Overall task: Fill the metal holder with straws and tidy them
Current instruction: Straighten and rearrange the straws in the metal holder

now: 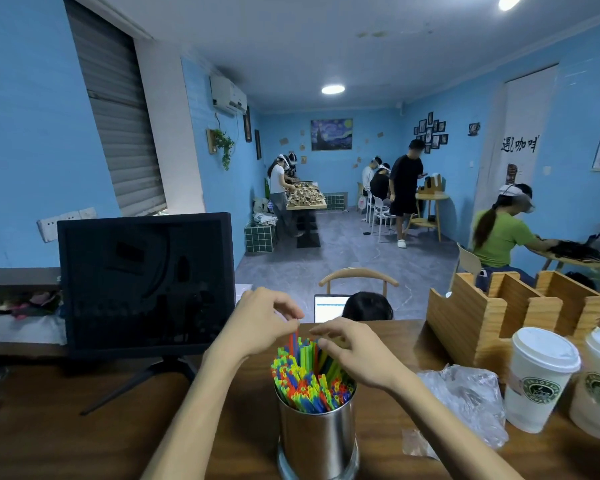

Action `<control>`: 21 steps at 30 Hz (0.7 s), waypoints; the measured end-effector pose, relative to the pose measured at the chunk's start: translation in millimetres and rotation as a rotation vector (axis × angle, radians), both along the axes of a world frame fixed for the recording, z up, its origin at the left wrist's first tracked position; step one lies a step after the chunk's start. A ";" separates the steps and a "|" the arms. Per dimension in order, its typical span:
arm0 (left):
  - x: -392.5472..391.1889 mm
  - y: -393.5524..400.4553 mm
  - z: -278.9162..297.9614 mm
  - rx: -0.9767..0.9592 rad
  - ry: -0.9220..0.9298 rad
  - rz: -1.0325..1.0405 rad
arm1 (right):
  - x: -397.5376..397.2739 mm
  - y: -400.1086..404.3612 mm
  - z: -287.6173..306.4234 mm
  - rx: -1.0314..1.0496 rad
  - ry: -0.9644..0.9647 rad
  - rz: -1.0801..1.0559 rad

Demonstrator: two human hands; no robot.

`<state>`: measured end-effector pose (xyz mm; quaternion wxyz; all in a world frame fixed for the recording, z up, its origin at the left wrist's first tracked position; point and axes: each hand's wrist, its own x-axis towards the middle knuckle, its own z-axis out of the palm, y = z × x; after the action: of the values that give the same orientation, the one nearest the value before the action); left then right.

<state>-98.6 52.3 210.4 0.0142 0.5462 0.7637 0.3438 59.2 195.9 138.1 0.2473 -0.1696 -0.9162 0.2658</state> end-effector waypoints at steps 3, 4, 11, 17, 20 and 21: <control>4.2 -2.5 9.1 0.065 -0.015 -0.031 | -3.5 -5.3 4.4 -0.084 0.047 0.075; 6.0 -3.4 12.0 0.078 -0.018 -0.039 | -5.0 -7.1 6.1 -0.122 0.057 0.101; 17.6 -10.1 33.0 0.261 0.022 -0.053 | -12.5 -15.0 12.9 -0.205 0.148 0.171; 10.4 -20.9 62.3 0.598 -0.063 -0.013 | -4.2 -15.2 18.8 -0.382 0.184 0.275; 3.0 -23.7 65.2 0.703 -0.221 -0.028 | 3.1 -11.1 19.3 -0.592 0.240 0.305; 0.8 -23.1 62.8 0.736 -0.270 -0.033 | 5.0 -10.8 18.9 -0.695 0.288 0.298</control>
<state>-97.8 29.2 273.2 -0.0769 0.4770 0.5718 0.6631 64.2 185.1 157.0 0.2597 -0.0697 -0.7424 0.6136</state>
